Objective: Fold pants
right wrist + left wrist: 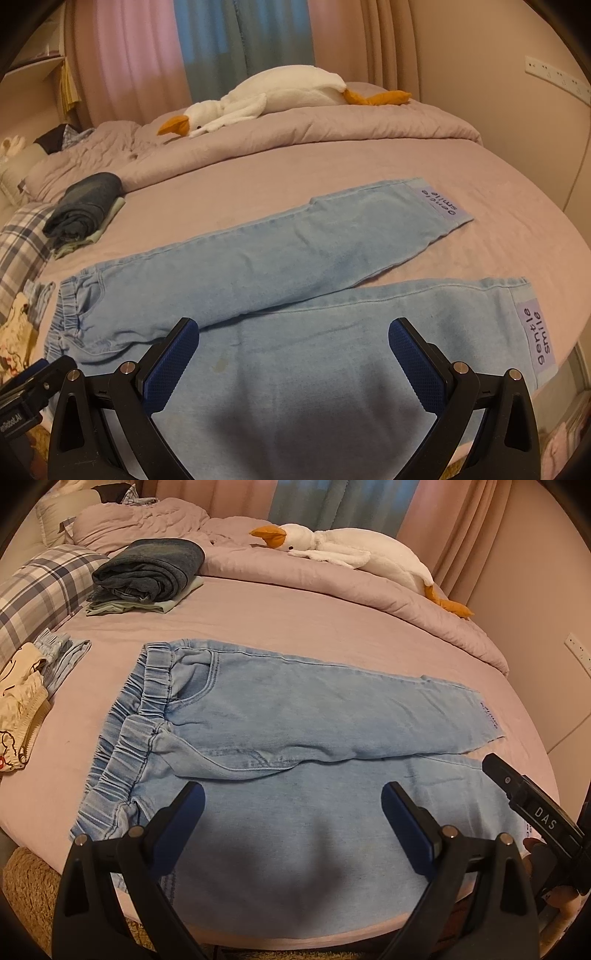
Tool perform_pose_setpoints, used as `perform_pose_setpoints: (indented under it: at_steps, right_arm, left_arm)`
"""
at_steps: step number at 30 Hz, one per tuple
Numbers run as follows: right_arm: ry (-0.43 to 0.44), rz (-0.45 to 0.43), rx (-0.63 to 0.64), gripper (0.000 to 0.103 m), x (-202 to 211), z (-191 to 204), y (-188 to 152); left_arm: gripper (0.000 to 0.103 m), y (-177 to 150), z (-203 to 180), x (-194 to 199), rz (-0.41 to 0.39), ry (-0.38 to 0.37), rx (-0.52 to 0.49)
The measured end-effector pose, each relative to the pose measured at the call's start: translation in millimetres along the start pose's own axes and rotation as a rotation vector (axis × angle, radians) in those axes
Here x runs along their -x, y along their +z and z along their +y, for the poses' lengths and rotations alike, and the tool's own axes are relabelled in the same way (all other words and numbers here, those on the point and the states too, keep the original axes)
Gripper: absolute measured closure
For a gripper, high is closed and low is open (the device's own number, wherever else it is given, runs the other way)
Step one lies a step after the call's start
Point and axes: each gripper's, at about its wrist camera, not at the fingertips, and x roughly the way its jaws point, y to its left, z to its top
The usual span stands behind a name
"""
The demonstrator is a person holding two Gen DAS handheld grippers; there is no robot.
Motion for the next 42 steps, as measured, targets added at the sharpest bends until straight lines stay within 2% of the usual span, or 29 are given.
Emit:
perform_pose_setpoints:
  at_steps: [25,42]
  right_arm:
    - [0.006,0.001,0.005,0.000,-3.6,-1.4,0.4]
    - [-0.034,0.006,-0.023,0.000,-3.4,-15.6,2.4]
  left_arm:
    - [0.009,-0.9,-0.6,1.8,0.000,0.003,-0.004]
    - [0.009,-3.0,7.9,-4.2,0.026,0.011,0.015]
